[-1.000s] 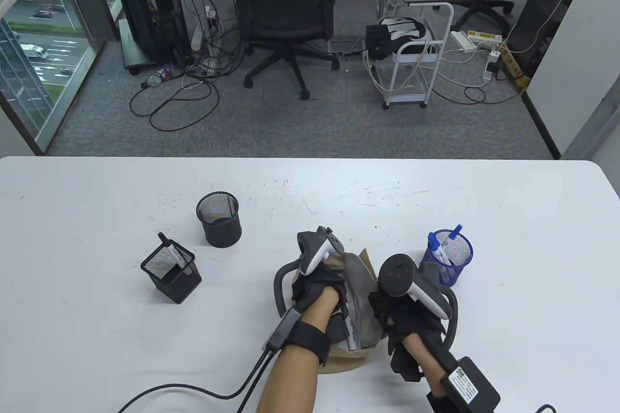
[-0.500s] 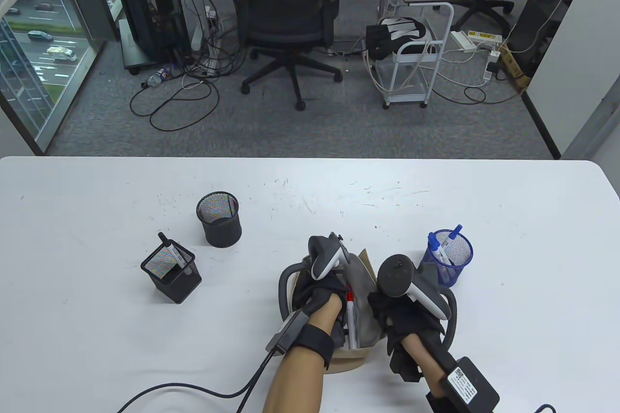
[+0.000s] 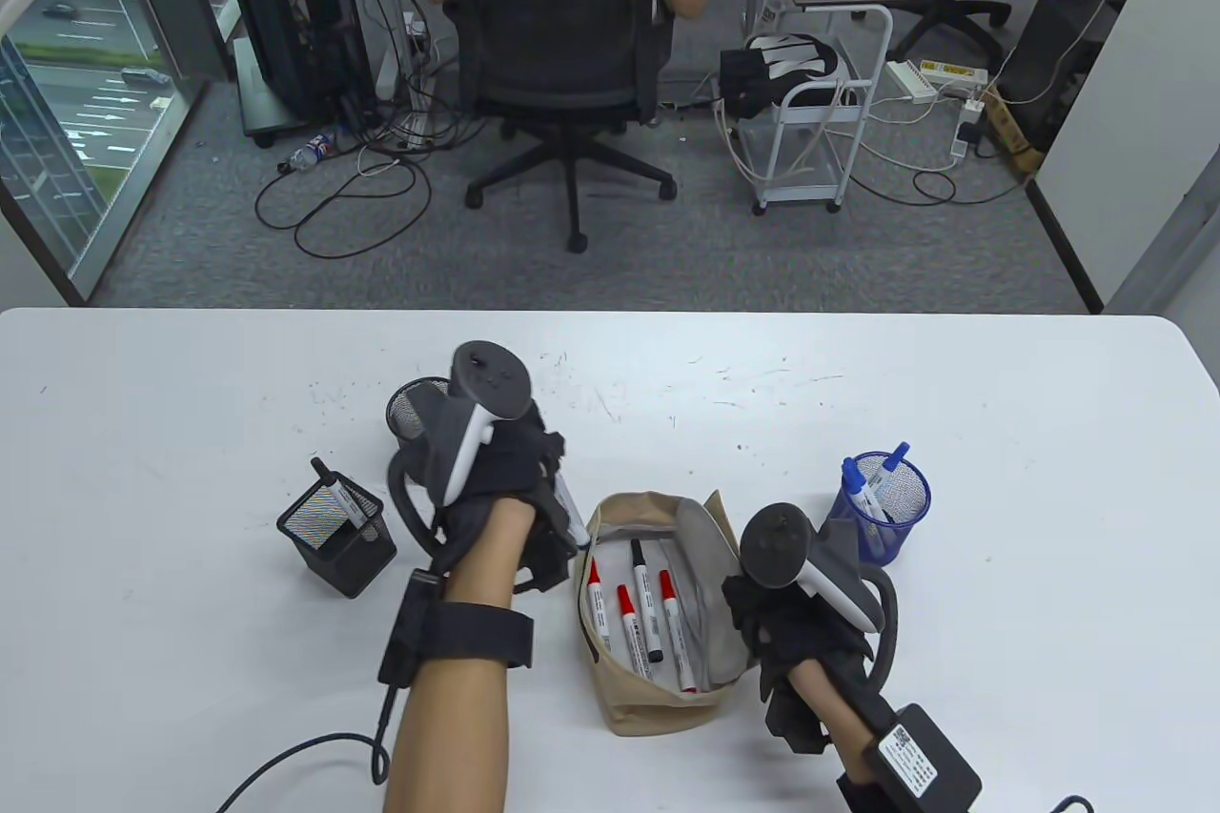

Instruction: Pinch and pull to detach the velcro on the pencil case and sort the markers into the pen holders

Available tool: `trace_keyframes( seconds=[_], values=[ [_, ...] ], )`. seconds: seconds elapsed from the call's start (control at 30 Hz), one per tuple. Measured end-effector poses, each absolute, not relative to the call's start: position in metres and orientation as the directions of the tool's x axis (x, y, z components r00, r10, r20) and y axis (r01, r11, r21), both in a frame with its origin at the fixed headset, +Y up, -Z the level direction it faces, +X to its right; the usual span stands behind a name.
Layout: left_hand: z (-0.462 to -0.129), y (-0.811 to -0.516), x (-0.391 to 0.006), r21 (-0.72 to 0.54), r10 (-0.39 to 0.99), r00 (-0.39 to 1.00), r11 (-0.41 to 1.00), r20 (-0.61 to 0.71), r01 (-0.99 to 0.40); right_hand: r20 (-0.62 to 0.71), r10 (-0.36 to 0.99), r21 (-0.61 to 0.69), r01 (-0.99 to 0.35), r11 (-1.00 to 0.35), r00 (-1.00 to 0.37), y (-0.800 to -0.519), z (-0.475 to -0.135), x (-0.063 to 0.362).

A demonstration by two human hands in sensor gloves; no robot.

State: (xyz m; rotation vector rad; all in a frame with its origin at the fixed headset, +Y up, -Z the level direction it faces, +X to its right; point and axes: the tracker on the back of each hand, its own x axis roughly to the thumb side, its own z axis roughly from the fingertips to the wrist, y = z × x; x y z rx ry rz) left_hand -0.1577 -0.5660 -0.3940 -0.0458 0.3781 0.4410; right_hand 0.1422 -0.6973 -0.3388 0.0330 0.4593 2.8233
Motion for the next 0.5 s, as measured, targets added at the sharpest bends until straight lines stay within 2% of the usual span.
trace_keyframes(
  seconds=[0.1,0.3,0.5],
  values=[
    [-0.386,-0.554,-0.199,0.117,0.345,0.826,0.937,-0.446,-0.328,-0.021,0.275,0.312,-0.267,-0.912,-0.961,-0.697,-0.338,0.142],
    [-0.371,-0.556,-0.255,0.199,0.278,0.784,0.959,-0.555,-0.200,-0.019,0.270,0.310,-0.263,-0.914,-0.963,-0.698,-0.338,0.140],
    [-0.364,-0.573,-0.283,0.206,0.285,0.742,0.958,-0.607,-0.199,-0.017,0.266,0.307,-0.258,-0.916,-0.964,-0.698,-0.338,0.139]
  ],
)
